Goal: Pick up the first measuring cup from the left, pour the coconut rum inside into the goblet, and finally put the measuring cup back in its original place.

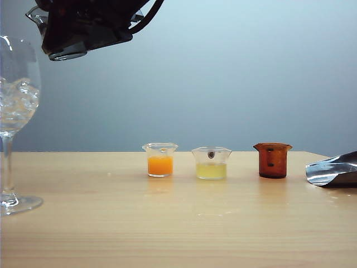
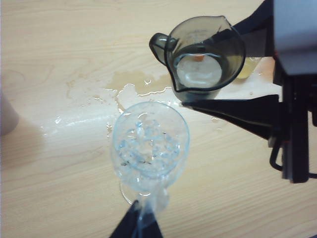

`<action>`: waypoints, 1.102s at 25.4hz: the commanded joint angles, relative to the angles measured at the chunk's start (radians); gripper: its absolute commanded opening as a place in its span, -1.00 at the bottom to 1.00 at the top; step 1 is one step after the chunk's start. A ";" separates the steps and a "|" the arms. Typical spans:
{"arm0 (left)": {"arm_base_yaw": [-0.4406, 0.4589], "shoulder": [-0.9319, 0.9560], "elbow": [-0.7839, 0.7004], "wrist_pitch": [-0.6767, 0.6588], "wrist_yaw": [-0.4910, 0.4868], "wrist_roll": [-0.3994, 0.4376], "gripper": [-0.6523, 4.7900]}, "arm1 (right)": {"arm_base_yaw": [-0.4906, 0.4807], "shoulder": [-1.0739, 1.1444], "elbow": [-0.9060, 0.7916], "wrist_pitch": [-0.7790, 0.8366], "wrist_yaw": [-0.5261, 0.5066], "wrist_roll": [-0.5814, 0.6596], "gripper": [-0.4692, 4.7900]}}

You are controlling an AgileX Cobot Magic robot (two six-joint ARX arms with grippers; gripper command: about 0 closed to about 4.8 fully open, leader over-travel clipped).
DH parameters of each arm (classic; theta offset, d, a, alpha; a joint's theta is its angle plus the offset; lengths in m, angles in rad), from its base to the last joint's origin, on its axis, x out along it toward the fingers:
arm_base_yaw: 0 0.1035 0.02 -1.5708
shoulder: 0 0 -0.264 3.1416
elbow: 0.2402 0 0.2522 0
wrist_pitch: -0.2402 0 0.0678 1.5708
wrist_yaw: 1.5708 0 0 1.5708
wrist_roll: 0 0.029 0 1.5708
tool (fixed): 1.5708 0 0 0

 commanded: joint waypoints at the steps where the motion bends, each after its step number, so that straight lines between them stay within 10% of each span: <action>1: 0.001 -0.001 0.003 0.010 0.002 0.000 -0.77 | 0.004 -0.009 0.008 0.050 0.028 -0.041 -0.02; 28: 0.001 -0.001 0.003 0.010 0.002 0.000 -0.77 | 0.015 -0.008 0.043 0.026 0.090 -0.372 -0.03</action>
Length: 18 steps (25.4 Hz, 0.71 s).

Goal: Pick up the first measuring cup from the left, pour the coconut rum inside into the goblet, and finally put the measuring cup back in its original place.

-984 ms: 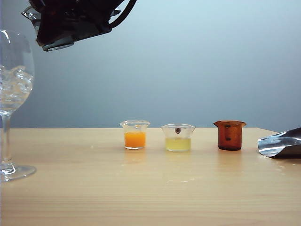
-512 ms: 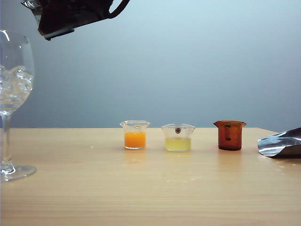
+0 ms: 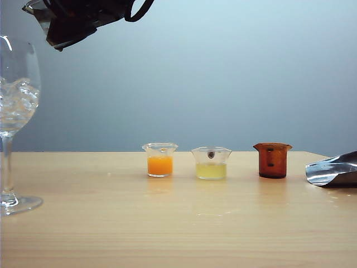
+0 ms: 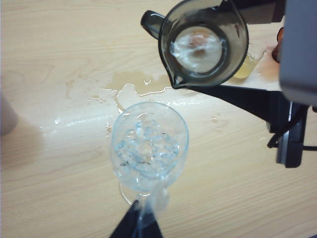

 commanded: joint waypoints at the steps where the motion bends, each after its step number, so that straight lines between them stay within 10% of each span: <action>1: 0.001 -0.001 0.003 0.010 0.002 0.000 -0.77 | 0.007 -0.008 0.004 0.011 0.044 -0.054 -0.03; 18: 0.001 -0.001 0.003 0.010 0.002 0.000 -0.77 | 0.017 -0.008 0.005 0.011 0.046 -0.190 -0.07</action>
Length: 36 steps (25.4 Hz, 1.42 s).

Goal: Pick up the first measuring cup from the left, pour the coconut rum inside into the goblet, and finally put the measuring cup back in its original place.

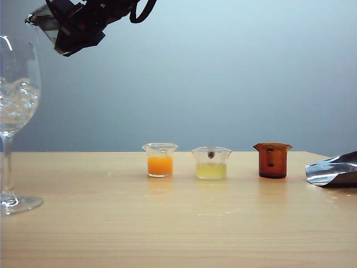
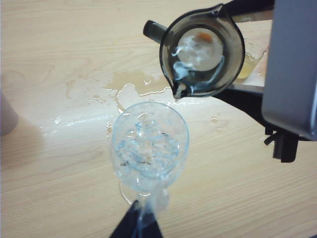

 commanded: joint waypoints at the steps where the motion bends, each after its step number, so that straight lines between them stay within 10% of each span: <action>1: 0.001 -0.001 0.003 0.010 0.002 0.000 -0.77 | 0.013 -0.009 0.006 0.034 0.002 -0.047 -0.07; 36: 0.001 -0.001 0.003 0.010 0.002 0.000 -0.77 | 0.026 -0.007 0.005 0.130 -0.014 -0.311 -0.07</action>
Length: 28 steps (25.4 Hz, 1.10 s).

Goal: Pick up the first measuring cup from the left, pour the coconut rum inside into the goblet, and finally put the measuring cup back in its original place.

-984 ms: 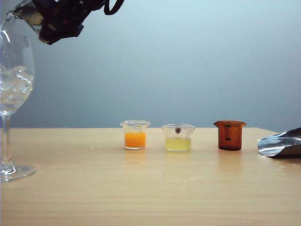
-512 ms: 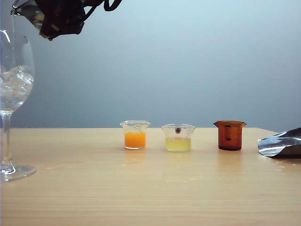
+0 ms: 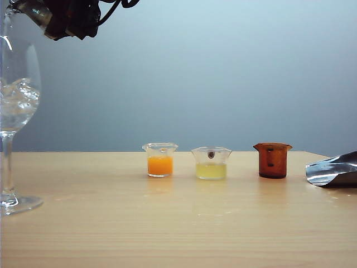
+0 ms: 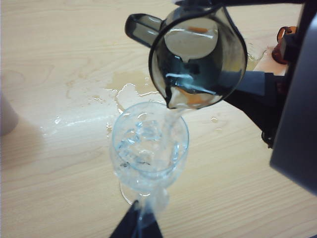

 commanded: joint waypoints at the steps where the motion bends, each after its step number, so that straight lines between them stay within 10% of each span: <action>1: 0.001 -0.001 0.003 0.010 0.002 0.000 -0.77 | 0.002 -0.007 0.005 0.032 -0.006 -0.029 -0.07; 28: 0.001 -0.001 0.003 0.010 0.002 0.000 -0.77 | 0.010 -0.006 0.005 0.039 -0.003 -0.223 -0.07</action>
